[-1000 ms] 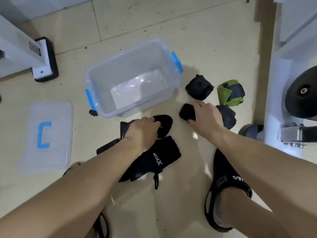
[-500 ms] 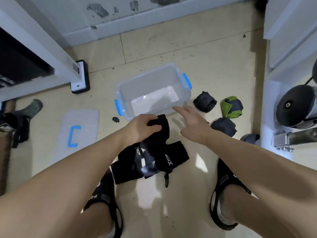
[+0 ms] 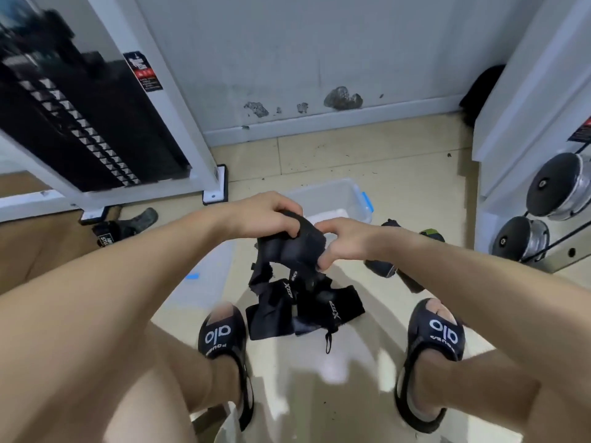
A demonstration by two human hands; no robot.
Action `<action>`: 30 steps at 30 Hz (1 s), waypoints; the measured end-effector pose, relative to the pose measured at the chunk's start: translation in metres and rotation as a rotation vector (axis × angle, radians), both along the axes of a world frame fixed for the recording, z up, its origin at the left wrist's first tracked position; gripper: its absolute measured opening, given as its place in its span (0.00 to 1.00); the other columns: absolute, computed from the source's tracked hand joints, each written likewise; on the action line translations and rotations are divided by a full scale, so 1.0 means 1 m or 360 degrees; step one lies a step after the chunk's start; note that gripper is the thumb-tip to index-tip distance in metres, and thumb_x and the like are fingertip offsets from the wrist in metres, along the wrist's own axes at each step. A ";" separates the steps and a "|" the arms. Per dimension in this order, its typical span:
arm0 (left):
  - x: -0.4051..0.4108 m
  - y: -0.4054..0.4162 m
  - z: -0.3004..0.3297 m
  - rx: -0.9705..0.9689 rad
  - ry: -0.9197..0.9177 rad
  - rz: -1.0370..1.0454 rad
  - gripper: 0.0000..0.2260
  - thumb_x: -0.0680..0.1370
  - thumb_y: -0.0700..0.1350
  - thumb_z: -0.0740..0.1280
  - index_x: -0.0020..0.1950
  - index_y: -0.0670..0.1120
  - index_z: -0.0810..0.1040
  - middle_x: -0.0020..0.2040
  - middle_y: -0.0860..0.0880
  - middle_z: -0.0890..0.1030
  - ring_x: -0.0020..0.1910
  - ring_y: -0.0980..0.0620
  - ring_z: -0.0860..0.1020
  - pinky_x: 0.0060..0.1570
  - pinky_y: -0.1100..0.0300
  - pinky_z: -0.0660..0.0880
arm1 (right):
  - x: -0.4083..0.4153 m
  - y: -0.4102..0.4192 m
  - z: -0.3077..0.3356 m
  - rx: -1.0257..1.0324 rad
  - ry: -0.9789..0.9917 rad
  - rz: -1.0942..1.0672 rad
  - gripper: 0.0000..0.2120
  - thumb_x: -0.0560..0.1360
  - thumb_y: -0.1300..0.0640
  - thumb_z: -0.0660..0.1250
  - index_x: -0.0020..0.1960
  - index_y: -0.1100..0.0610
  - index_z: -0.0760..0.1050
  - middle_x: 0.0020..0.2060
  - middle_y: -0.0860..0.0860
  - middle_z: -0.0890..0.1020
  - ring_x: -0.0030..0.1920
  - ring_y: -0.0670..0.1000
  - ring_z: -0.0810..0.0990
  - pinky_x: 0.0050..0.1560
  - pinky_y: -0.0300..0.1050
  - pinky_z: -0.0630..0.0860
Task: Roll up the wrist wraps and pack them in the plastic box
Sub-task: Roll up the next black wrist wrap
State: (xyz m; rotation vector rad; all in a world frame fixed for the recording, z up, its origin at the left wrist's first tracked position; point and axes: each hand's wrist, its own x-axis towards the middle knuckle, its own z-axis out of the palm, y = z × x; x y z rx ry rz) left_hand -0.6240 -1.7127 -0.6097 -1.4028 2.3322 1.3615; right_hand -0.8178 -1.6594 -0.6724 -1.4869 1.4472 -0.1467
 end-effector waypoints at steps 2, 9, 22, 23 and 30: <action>0.012 0.003 0.009 -0.0160 -0.0097 0.0031 0.09 0.76 0.41 0.67 0.36 0.47 0.74 0.32 0.53 0.72 0.33 0.53 0.70 0.36 0.59 0.67 | 0.003 0.009 0.017 0.0020 -0.0112 0.0000 0.11 0.72 0.58 0.75 0.53 0.52 0.81 0.50 0.48 0.85 0.55 0.50 0.82 0.53 0.39 0.75; 0.049 0.006 -0.003 -0.0602 -0.0421 0.0138 0.11 0.79 0.43 0.65 0.36 0.47 0.70 0.35 0.50 0.73 0.37 0.49 0.71 0.36 0.56 0.66 | 0.003 0.026 0.040 0.0220 -0.0143 0.0020 0.14 0.76 0.53 0.74 0.53 0.62 0.76 0.43 0.50 0.85 0.45 0.51 0.84 0.60 0.47 0.75; 0.056 -0.006 -0.022 0.0102 -0.0306 0.0180 0.16 0.75 0.41 0.71 0.60 0.56 0.78 0.59 0.53 0.80 0.60 0.51 0.78 0.56 0.59 0.73 | 0.014 0.016 0.031 0.0262 -0.0408 -0.0093 0.09 0.81 0.51 0.68 0.44 0.54 0.79 0.41 0.52 0.84 0.42 0.52 0.82 0.46 0.45 0.77; 0.050 -0.002 -0.019 0.0253 -0.0182 0.0186 0.22 0.75 0.39 0.71 0.65 0.59 0.76 0.63 0.55 0.78 0.64 0.53 0.77 0.60 0.61 0.72 | 0.018 0.014 0.030 0.0265 -0.0420 -0.0104 0.09 0.82 0.51 0.67 0.44 0.53 0.79 0.40 0.52 0.82 0.42 0.52 0.80 0.46 0.46 0.75; 0.026 0.010 -0.020 0.0345 -0.0168 -0.0113 0.21 0.64 0.47 0.73 0.56 0.49 0.78 0.58 0.52 0.82 0.64 0.52 0.77 0.70 0.51 0.71 | 0.023 0.008 0.032 0.0454 -0.0630 -0.0029 0.12 0.78 0.63 0.65 0.60 0.64 0.79 0.49 0.58 0.86 0.52 0.56 0.85 0.59 0.52 0.78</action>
